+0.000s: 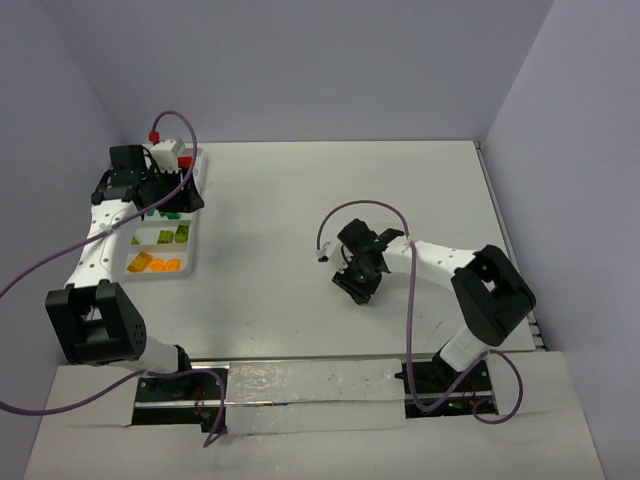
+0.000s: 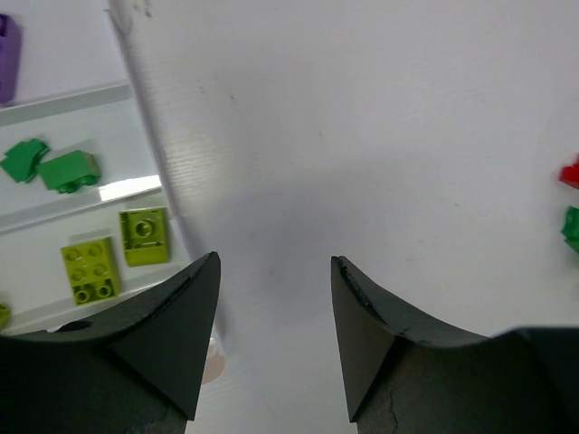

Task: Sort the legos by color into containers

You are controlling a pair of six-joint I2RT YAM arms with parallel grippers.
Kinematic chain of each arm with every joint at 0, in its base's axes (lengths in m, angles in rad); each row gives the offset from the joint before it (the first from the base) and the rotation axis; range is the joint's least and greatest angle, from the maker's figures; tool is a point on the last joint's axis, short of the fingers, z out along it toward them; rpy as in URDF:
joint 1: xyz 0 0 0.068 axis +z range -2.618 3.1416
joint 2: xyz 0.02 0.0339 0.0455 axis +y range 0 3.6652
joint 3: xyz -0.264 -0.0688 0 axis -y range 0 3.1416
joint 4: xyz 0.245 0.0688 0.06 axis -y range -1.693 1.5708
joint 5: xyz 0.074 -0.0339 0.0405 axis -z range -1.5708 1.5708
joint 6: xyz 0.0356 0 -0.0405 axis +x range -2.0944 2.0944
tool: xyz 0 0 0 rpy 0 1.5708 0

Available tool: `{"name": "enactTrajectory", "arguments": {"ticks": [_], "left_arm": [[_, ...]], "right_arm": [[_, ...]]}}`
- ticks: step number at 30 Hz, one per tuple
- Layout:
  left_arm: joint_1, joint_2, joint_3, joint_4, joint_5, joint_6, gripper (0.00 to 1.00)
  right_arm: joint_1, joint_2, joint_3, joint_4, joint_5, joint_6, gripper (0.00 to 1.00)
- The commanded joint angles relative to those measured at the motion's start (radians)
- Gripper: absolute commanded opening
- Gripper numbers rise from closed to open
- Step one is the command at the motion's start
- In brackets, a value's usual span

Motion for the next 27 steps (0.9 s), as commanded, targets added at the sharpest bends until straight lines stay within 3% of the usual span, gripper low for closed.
{"name": "enactTrajectory", "arguments": {"ticks": [1,4,7,11,13,16,20,22,27], "left_arm": [[0.0,-0.057,-0.02,0.004,0.19,-0.051,0.61],[0.002,-0.082,-0.06,0.02,0.383,-0.107,0.62],[-0.011,-0.109,-0.133,0.087,0.575,-0.213,0.64],[-0.053,-0.143,-0.268,0.306,0.776,-0.496,0.64],[-0.071,-0.179,-0.34,0.544,0.844,-0.663,0.65],[-0.092,-0.219,-0.412,0.688,0.846,-0.782,0.68],[-0.122,-0.259,-0.43,0.699,0.824,-0.796,0.74],[-0.122,-0.265,-0.454,0.744,0.819,-0.878,0.78],[-0.122,-0.24,-0.482,0.893,0.818,-1.092,0.8]], "right_arm": [[0.01,-0.174,0.018,0.017,-0.161,-0.02,0.2],[-0.012,-0.255,0.079,-0.001,-0.297,-0.011,0.17],[-0.028,-0.244,0.22,-0.071,-0.295,-0.056,0.14],[-0.044,-0.209,0.344,-0.063,-0.271,-0.117,0.14],[-0.043,-0.182,0.399,-0.013,-0.302,-0.063,0.14],[-0.042,-0.163,0.405,0.151,-0.323,0.013,0.15],[-0.028,-0.096,0.447,0.28,-0.343,0.127,0.15],[-0.003,-0.098,0.437,0.352,-0.338,0.159,0.15],[0.036,-0.078,0.451,0.39,-0.344,0.164,0.15]]}}
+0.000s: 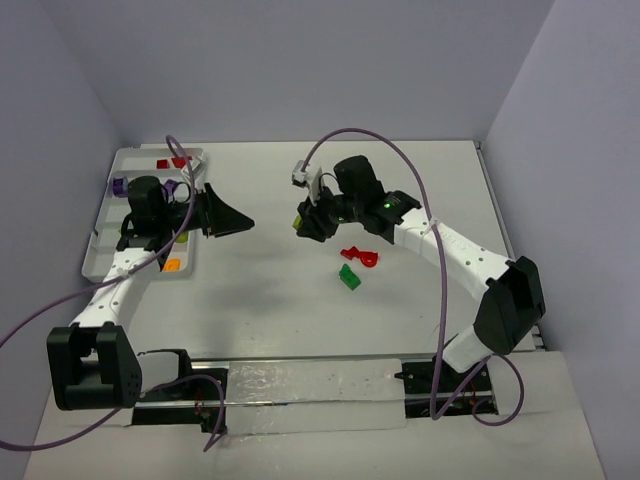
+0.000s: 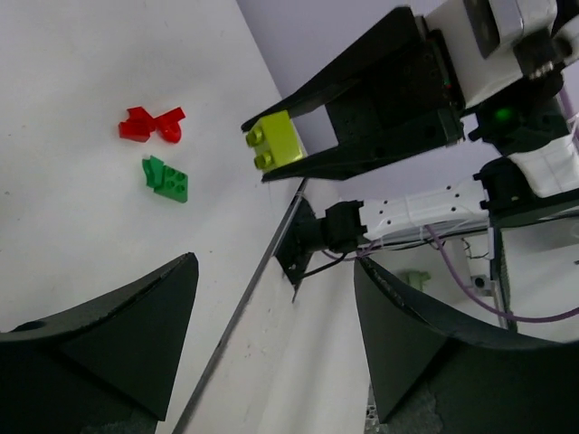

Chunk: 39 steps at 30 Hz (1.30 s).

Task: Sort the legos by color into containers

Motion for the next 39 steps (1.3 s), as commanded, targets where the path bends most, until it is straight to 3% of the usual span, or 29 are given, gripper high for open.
{"name": "enactTrajectory", "arguments": {"ticks": [1,11,14,17,23,33,39], "left_arm": [[-0.002,0.019,-0.018,0.204,0.032,-0.249,0.8],[-0.011,0.086,-0.059,0.358,0.048,-0.422,0.8],[-0.019,0.074,-0.039,0.29,0.033,-0.365,0.8],[-0.029,0.024,0.027,0.087,-0.019,-0.146,0.8],[-0.073,-0.048,0.08,-0.12,-0.129,0.039,0.77],[-0.181,-0.019,0.15,-0.299,-0.267,0.205,0.67],[-0.198,0.005,0.167,-0.353,-0.327,0.261,0.5]], "right_arm": [[0.039,0.003,0.057,0.129,-0.037,0.057,0.15],[0.097,0.067,0.153,0.119,-0.084,0.066,0.15],[0.116,0.088,0.184,0.091,-0.072,0.041,0.15],[0.126,0.103,0.203,0.066,-0.064,0.024,0.15],[0.159,0.109,0.198,0.043,0.005,-0.012,0.16],[0.184,0.117,0.213,0.034,0.062,-0.027,0.16],[0.189,0.115,0.217,0.04,0.07,-0.019,0.16]]}}
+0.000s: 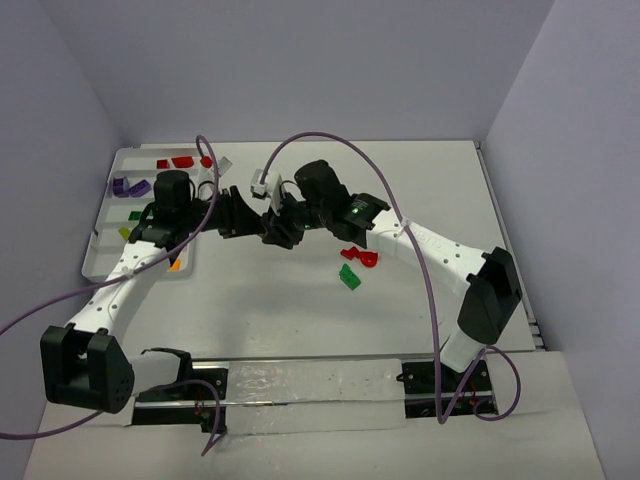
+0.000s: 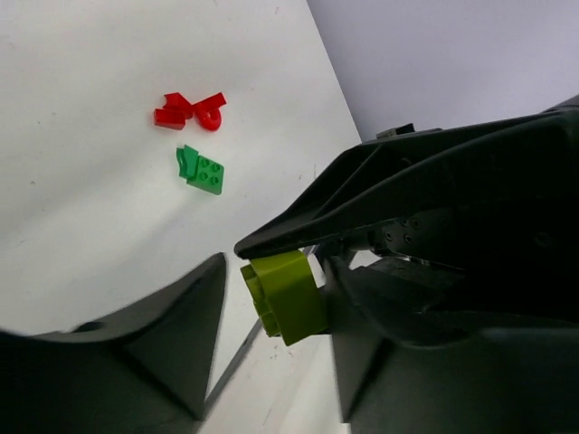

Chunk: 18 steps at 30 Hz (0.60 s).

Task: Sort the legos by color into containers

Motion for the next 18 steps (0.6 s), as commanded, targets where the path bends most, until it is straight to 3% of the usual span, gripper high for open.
{"name": "enactTrajectory", "arguments": {"ticks": [1,5,7,10,12,14,18], "left_arm": [[-0.01,0.01,0.045,-0.067,-0.064,0.073,0.46],[-0.009,0.014,0.046,-0.08,-0.081,0.084,0.24],[-0.004,0.016,0.051,-0.105,-0.105,0.109,0.02],[0.027,0.013,0.062,-0.136,-0.108,0.136,0.0],[0.054,0.017,0.069,-0.155,-0.1,0.163,0.0],[0.107,0.039,0.108,-0.244,-0.099,0.225,0.0],[0.29,0.07,0.139,-0.323,-0.097,0.338,0.0]], "right_arm": [[0.012,-0.001,0.057,0.02,0.02,-0.001,0.16],[0.015,0.0,0.059,0.019,0.035,-0.003,0.2],[0.016,0.0,0.056,0.016,0.049,-0.002,0.38],[0.014,-0.006,0.042,0.017,0.074,0.01,0.64],[0.012,-0.012,0.032,0.017,0.078,0.019,0.7],[0.0,-0.025,0.012,0.014,0.078,0.028,0.91],[-0.028,-0.051,-0.033,0.014,0.08,0.036,0.96]]}}
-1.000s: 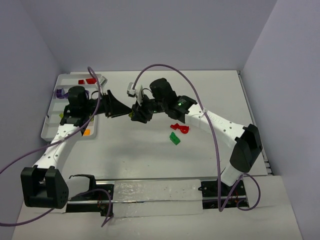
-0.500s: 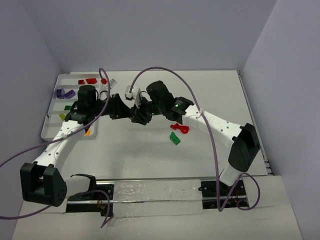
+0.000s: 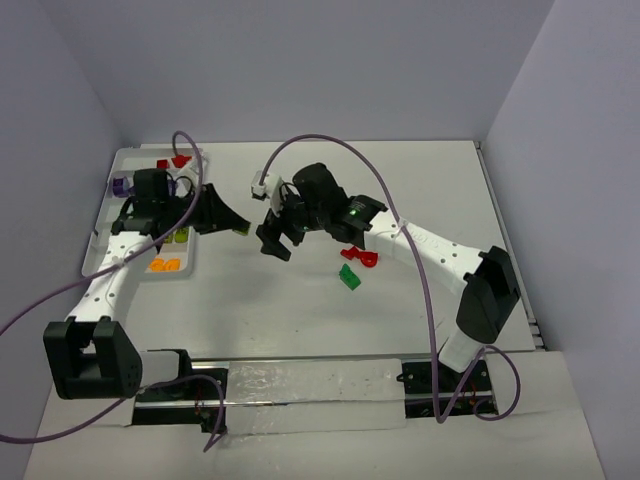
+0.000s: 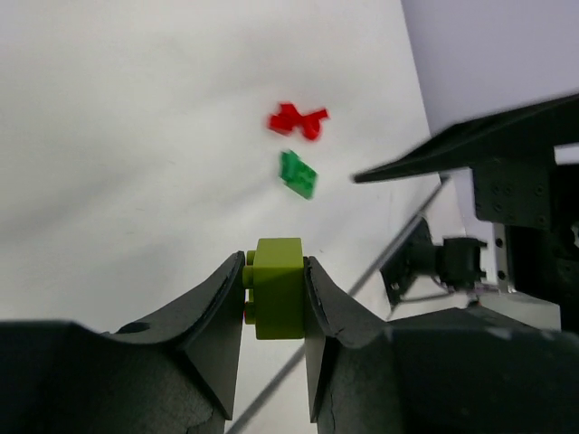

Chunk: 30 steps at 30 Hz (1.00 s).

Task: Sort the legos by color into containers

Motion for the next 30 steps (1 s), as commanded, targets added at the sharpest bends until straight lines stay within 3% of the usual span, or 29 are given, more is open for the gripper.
{"name": "enactTrajectory", "arguments": {"ticks": [1,5,7,11,21,30], "left_arm": [[0.183,0.034,0.085,-0.141,-0.03,0.196,0.0],[0.311,0.081,0.149,-0.187,-0.217,0.341,0.0],[0.362,0.132,0.192,-0.216,-0.289,0.481,0.0],[0.439,0.22,0.231,-0.19,-0.373,0.559,0.0],[0.504,0.366,0.28,-0.111,-0.601,0.591,0.0],[0.507,0.476,0.324,-0.053,-0.614,0.568,0.09]], "right_arm": [[-0.038,-0.072,-0.044,0.02,0.01,0.022,0.96],[-0.07,-0.092,-0.11,0.009,0.004,0.021,0.97],[-0.079,-0.101,-0.149,0.002,0.006,0.015,0.97],[-0.098,-0.123,-0.227,-0.009,0.004,0.017,0.98],[-0.161,-0.126,-0.261,-0.077,0.028,0.005,0.98],[-0.223,-0.117,-0.298,-0.112,0.033,0.0,0.96]]}}
